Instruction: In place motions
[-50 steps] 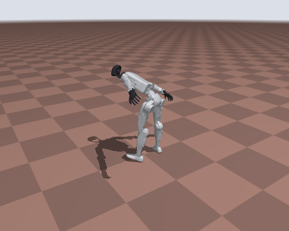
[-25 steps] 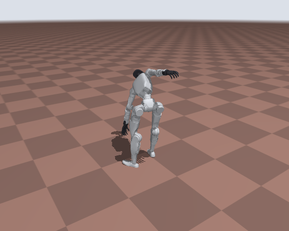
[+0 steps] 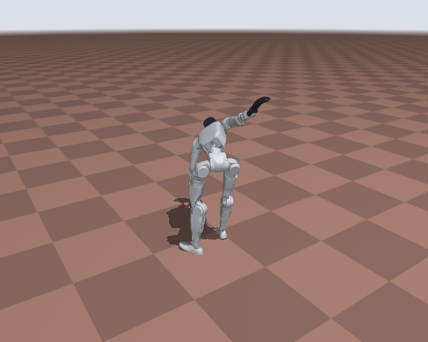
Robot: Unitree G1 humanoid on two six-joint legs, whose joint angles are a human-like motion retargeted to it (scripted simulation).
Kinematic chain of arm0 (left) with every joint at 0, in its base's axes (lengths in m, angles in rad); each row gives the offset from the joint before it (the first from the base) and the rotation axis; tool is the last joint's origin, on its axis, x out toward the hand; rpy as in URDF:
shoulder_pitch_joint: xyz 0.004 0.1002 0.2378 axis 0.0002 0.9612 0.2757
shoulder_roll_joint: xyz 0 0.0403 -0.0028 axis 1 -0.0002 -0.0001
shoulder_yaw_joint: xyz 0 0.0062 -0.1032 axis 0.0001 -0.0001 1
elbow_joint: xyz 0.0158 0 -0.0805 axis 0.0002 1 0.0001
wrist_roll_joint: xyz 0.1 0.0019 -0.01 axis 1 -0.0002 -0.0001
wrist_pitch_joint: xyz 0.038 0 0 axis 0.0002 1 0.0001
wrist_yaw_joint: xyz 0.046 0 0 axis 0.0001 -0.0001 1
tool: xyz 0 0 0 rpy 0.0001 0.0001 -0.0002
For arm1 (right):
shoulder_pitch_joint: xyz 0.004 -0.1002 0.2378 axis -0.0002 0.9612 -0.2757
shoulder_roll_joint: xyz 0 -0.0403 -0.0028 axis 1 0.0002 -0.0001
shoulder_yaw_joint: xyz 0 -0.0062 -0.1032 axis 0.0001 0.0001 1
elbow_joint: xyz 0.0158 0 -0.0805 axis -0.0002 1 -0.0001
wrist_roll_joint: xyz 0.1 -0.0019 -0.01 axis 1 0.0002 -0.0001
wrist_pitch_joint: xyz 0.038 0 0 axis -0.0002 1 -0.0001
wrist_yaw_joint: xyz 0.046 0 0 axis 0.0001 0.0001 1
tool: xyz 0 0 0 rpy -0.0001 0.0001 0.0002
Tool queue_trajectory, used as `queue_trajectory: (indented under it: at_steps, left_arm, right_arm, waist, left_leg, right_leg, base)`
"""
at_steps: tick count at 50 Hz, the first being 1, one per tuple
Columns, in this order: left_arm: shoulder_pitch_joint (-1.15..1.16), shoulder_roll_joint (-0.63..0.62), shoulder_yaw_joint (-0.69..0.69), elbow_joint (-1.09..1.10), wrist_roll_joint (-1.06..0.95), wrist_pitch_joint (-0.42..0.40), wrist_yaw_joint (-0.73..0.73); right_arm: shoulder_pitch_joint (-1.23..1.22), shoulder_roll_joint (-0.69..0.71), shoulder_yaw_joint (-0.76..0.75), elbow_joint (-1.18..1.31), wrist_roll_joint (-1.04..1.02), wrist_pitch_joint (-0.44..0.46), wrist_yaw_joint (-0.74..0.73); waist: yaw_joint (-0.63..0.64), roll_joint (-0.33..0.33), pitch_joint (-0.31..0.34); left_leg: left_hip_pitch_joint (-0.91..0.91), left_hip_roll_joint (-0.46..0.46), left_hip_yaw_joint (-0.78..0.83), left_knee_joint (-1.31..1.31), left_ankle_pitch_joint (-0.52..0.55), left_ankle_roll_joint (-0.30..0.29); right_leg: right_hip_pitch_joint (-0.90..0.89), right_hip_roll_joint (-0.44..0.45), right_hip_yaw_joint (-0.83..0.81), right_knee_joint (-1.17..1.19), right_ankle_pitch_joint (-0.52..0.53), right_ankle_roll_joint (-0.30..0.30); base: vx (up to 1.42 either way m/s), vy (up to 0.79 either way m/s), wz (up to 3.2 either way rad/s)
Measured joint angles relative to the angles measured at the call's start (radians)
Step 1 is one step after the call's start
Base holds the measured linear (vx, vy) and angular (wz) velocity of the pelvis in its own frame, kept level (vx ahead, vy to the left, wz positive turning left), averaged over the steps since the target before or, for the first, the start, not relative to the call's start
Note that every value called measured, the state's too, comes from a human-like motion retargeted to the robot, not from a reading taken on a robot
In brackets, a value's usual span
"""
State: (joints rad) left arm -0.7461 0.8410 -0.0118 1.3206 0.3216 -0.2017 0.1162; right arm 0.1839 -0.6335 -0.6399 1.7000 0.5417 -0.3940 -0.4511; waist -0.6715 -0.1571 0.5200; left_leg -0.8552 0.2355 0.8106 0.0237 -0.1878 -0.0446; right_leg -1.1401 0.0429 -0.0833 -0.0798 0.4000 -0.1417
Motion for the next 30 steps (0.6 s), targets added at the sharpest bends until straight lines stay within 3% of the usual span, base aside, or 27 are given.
queue_trajectory:
  at_steps: [8,12,15,16,21,27,30]
  left_arm:
    - [0.381,-0.161,0.075,0.018,-0.140,-0.008,-0.039]
    - [0.582,-0.222,0.020,0.085,-0.228,0.029,-0.060]
    - [0.778,-0.267,0.089,0.110,-0.239,0.033,-0.099]
    - [0.826,-0.279,0.112,0.114,-0.237,0.040,-0.103]
    - [0.994,-0.270,0.213,0.116,-0.292,0.063,-0.116]
    - [1.106,-0.157,0.233,0.119,-0.337,0.069,-0.099]
    - [1.147,-0.165,0.314,0.121,-0.314,0.070,-0.109]
  right_arm:
    - [0.009,-0.143,0.004,0.000,-0.111,0.017,-0.047]
    - [-0.041,-0.186,0.090,-0.025,-0.302,0.077,0.176]
    - [-0.065,-0.196,0.180,-0.069,-0.513,0.247,0.450]
    - [-0.065,-0.200,0.216,-0.089,-0.563,0.264,0.468]
    - [-0.058,-0.203,0.336,-0.137,-0.699,0.285,0.349]
    - [-0.035,-0.203,0.289,-0.205,-0.663,0.267,0.348]
    - [-0.047,-0.237,0.284,-0.250,-0.625,0.249,0.313]
  waist:
    - [0.092,0.073,0.000]
    - [0.179,0.115,0.000]
    - [0.262,0.152,0.000]
    - [0.299,0.171,0.000]
    - [0.505,0.279,0.000]
    - [0.737,0.410,0.000]
    - [0.829,0.459,0.000]
  left_leg:
    - [0.180,-0.019,-0.101,0.012,0.024,0.011]
    - [0.275,-0.038,-0.138,0.016,0.035,0.014]
    - [0.325,-0.054,-0.168,0.019,0.041,0.018]
    - [0.335,-0.061,-0.178,0.019,0.043,0.020]
    - [0.361,-0.117,-0.258,0.018,0.057,0.027]
    - [0.357,-0.209,-0.358,0.011,0.077,0.033]
    - [0.309,-0.241,-0.393,0.003,0.090,0.050]
  right_leg:
    - [0.280,-0.068,-0.082,0.003,-0.066,0.026]
    - [0.428,-0.112,-0.137,0.004,-0.098,0.048]
    - [0.517,-0.145,-0.174,0.004,-0.115,0.064]
    - [0.540,-0.157,-0.187,0.005,-0.120,0.069]
    - [0.649,-0.234,-0.270,0.005,-0.143,0.093]
    - [0.771,-0.340,-0.430,0.006,-0.162,0.126]
    - [0.776,-0.369,-0.483,0.006,-0.161,0.142]
  base:
    - [0.06,-0.09,0.99]
    - [0.10,-0.08,1.05]
    - [0.13,0.02,0.94]
    - [0.13,0.16,0.97]
    - [0.05,0.03,1.36]
    - [-0.01,-0.07,1.86]
    - [-0.07,-0.02,1.49]
